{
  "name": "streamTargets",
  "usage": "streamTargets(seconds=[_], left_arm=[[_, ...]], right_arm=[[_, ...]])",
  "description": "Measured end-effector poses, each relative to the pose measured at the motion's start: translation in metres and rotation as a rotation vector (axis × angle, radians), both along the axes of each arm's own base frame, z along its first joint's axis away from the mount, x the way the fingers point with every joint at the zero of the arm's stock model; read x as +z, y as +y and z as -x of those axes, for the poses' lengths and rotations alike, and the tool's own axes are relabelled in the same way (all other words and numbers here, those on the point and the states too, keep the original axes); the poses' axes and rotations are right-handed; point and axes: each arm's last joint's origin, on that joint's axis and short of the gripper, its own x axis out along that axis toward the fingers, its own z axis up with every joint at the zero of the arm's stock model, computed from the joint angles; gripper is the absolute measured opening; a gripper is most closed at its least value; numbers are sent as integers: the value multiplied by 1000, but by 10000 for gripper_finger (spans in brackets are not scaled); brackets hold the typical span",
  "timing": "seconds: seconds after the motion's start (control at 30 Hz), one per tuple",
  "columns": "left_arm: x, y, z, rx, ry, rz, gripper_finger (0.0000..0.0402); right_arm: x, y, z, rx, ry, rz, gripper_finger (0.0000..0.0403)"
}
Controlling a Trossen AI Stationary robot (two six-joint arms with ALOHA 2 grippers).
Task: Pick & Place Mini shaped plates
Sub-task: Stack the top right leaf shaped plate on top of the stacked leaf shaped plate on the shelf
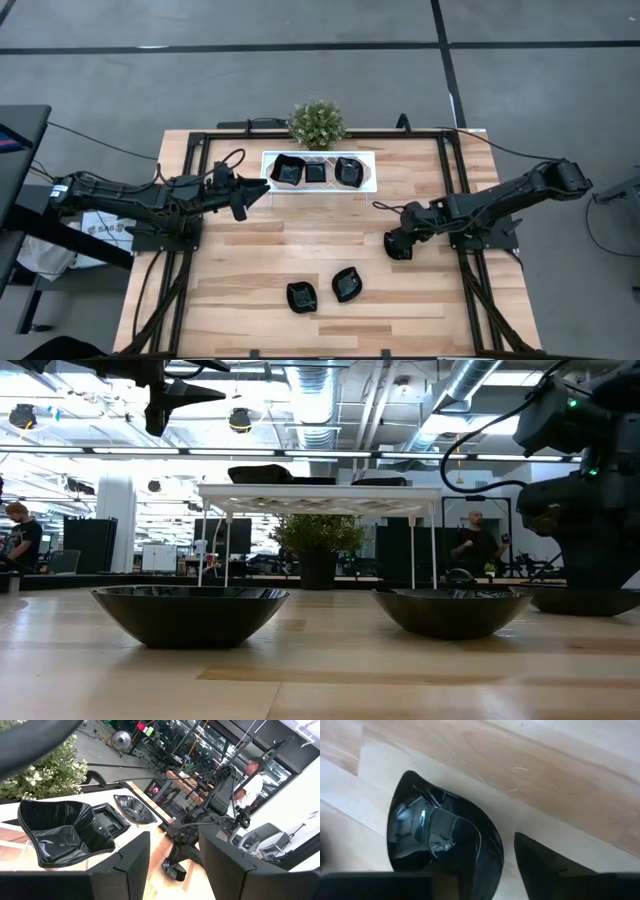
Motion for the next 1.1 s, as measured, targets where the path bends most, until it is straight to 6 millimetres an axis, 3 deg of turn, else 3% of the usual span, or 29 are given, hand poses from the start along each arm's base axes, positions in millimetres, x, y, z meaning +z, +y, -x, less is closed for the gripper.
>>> streamTargets(seconds=[0.33, 0.57, 0.87, 1.1], left_arm=[[1, 0, 0, 0, -6, 1, 172], [1, 0, 0, 0, -12, 1, 172], [1, 0, 0, 0, -14, 2, 172], [2, 0, 0, 0, -22, 2, 172]], right_arm=[[8, -1, 5, -2, -42, -3, 11], [23, -2, 12, -35, -95, -27, 5], [109, -2, 18, 50, -319, -37, 2], [168, -16, 10, -100, -492, 108, 2]])
